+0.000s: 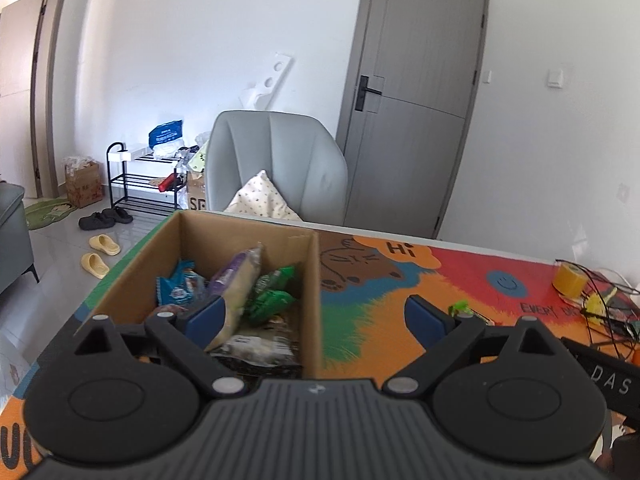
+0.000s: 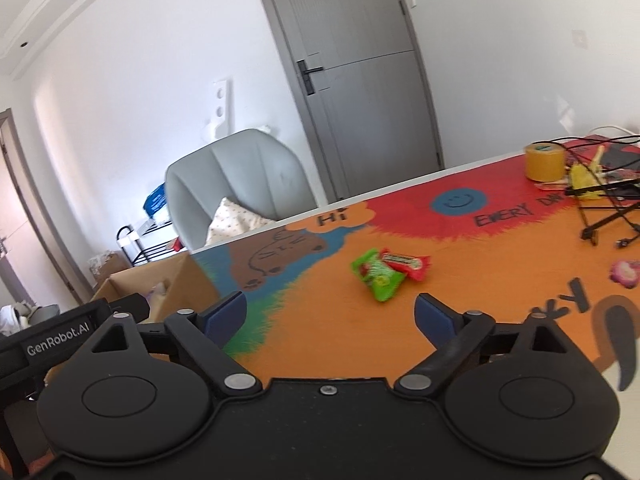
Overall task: Organize snacks
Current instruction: 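Move both tools back over the last green and red packets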
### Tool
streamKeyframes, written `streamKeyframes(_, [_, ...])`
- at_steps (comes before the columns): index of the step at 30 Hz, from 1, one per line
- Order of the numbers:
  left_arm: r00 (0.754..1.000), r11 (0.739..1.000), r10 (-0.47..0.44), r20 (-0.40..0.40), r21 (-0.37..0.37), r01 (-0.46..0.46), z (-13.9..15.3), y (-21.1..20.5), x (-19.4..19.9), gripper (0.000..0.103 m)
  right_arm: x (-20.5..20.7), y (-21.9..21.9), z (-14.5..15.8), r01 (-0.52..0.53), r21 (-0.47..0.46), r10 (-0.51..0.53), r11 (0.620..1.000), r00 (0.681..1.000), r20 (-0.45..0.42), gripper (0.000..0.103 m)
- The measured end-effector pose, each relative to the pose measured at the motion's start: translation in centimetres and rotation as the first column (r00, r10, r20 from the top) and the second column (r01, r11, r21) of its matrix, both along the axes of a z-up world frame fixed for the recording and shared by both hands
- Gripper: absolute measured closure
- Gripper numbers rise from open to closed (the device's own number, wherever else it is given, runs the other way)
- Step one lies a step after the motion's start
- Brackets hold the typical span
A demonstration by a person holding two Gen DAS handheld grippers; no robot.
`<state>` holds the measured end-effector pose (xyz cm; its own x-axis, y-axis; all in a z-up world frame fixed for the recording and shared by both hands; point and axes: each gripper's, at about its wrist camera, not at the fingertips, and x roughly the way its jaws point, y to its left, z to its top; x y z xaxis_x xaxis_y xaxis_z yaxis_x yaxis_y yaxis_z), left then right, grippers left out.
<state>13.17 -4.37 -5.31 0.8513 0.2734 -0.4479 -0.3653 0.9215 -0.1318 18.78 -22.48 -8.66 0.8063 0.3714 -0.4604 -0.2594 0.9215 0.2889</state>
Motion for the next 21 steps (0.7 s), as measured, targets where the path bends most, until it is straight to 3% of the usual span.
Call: streamKeyframes(21, [0.988, 0.989, -0.136, -0.074, 0.054, 0.14, -1.2, -6.2, 5.4, 0.007, 1.8, -7.5, -1.8, 0.13, 0.029, -0.129, 0.991, 0.991, -0.04, 0.007])
